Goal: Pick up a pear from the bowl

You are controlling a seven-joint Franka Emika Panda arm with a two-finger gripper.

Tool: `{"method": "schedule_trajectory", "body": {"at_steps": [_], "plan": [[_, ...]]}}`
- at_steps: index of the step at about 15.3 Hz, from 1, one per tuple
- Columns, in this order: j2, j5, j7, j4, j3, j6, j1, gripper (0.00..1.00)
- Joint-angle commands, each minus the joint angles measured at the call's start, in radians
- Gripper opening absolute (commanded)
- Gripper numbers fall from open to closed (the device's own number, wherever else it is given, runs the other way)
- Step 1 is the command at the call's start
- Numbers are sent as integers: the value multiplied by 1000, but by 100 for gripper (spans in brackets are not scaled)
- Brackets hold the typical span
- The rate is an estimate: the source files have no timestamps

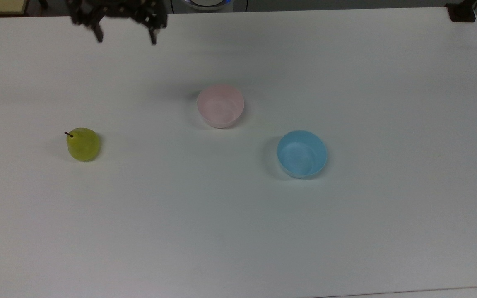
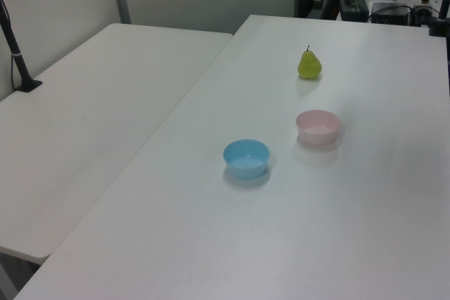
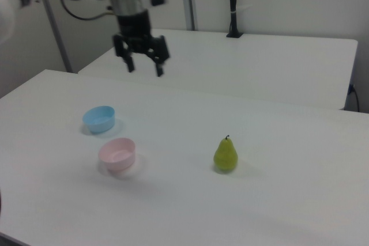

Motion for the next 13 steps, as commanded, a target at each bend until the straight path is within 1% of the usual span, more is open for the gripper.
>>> {"method": "schedule_trajectory", "body": {"at_steps": [1,2,4,6,13], "plan": [[-159,27,87,-183,-12,3,83,100],[-179,49,85,-215,-12,11,89,100],[-200,96,84,-255,-15,57,127,100],[-212,101,81,-285,-15,112,143,100],[-189,103,71,-277,-15,122,146,100]]}}
